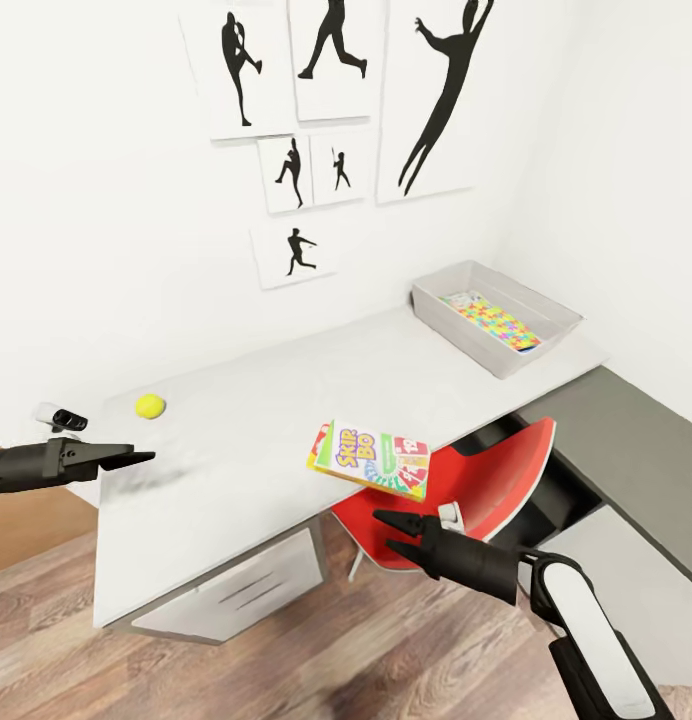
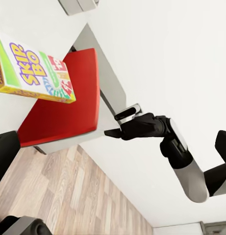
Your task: Put all the toys in the child's room - the three board games (two on the bed and one on the table), the two jigsaw puzzles on the table, and the tennis ball on the table - inside the toy box on the table in the child's room.
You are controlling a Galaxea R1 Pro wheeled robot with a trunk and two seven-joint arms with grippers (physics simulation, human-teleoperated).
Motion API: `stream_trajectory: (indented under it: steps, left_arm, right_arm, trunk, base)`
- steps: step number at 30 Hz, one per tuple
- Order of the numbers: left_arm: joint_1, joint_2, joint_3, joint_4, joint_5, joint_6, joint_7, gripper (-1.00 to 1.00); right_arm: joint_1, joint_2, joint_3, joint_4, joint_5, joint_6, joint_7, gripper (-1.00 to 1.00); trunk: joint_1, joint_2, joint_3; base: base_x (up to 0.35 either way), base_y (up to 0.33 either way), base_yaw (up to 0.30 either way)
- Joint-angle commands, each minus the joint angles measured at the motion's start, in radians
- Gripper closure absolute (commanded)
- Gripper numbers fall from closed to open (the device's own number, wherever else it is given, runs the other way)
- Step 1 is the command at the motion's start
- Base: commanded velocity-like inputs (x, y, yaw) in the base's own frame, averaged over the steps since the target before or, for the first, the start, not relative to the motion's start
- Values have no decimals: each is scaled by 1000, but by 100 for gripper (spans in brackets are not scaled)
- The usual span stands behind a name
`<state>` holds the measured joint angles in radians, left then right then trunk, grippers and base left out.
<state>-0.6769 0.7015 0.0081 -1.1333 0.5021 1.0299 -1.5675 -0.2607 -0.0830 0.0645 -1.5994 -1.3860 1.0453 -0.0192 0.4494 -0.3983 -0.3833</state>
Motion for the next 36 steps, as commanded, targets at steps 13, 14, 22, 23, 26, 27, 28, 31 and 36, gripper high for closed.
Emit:
stream_trajectory:
  steps: [13, 14, 22, 23, 26, 27, 28, 31, 36]
  left_arm:
    - [18, -21, -3, 63, 3, 9, -3, -100]
    - [18, -22, -4, 65, 3, 9, -3, -100]
    - [20, -56, -5, 75, -5, 8, -3, -100]
    - [20, -58, -4, 75, -6, 8, -3, -100]
    - [20, -61, -4, 75, -6, 8, -3, -100]
    - [20, -61, -5, 75, -6, 8, -3, -100]
    - [20, -62, -5, 75, -6, 8, -3, -100]
    - [20, -63, -6, 75, -8, 9, -3, -100]
    - [20, -63, -6, 75, -9, 9, -3, -100]
  right_arm:
    - [0, -12, -14, -1, 1, 2, 101, -100]
    - [0, -13, -15, -1, 1, 2, 103, -100]
    - [0, -12, -15, -1, 13, -13, 110, -100]
    - [0, -13, -14, -1, 29, -31, 111, -100]
    - [0, -13, -11, -1, 88, -67, 114, -100]
    - [0, -13, -10, -1, 106, -74, 114, -100]
    - [0, -14, -10, -1, 118, -79, 115, -100]
    - [0, -14, -7, -1, 134, -85, 116, -100]
    - [0, -15, -11, -1, 139, -86, 128, -100]
  trunk:
    - [1, -2, 18]
    - [1, -2, 19]
    - [1, -2, 24]
    - [1, -2, 24]
    - [1, -2, 25]
    - [1, -2, 25]
    - [1, -2, 25]
    - [1, -2, 25]
    - [1, -2, 25]
  base:
    - [0, 0, -123]
    - [0, 0, -121]
    - [0, 0, -67]
    - [0, 0, -10]
    - [0, 0, -5]
    - [0, 0, -2]
    - [0, 0, -1]
    - [0, 0, 0]
    - [0, -16, 0]
